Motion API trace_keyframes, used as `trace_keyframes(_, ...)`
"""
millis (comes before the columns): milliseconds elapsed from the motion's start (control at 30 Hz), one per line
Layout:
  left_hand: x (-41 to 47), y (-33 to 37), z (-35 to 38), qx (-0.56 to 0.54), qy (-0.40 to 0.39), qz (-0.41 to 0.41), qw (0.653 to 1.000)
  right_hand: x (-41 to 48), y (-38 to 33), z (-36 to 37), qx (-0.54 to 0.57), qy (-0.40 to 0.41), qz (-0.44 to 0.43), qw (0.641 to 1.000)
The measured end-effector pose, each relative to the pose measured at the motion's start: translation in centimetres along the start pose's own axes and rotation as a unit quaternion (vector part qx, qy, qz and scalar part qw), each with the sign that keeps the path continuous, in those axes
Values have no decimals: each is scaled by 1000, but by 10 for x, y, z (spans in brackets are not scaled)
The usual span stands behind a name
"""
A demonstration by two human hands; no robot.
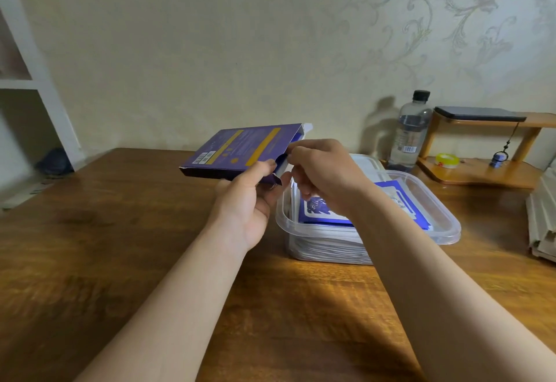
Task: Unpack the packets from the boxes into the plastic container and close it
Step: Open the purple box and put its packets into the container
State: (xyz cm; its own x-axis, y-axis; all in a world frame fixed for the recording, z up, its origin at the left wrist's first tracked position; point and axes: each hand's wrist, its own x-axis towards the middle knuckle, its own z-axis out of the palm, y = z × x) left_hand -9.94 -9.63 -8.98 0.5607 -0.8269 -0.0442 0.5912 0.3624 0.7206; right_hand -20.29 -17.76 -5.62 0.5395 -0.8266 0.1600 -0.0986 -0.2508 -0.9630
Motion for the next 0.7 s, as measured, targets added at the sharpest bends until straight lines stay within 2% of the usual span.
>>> trace_keyframes(133,1,2,-2,-12,-9,-18,1000,-2,10,-5,-177,-46,-75,980)
trace_keyframes(233,2,3,-1,-33,-9,-44,998,3,22,-7,-315,-29,-194,928)
trace_keyframes(300,2,4,-1,-40,-4,-58,998,7,26,-8,-383,-19,-233,893)
trace_keyframes(467,1,5,-2,-25,6,-55,998,11,29,-7,-450,20,-300,841)
trace_keyframes(700,2,4,-2,-10,7,-54,998,12,29,-10,-438,105,-368,814)
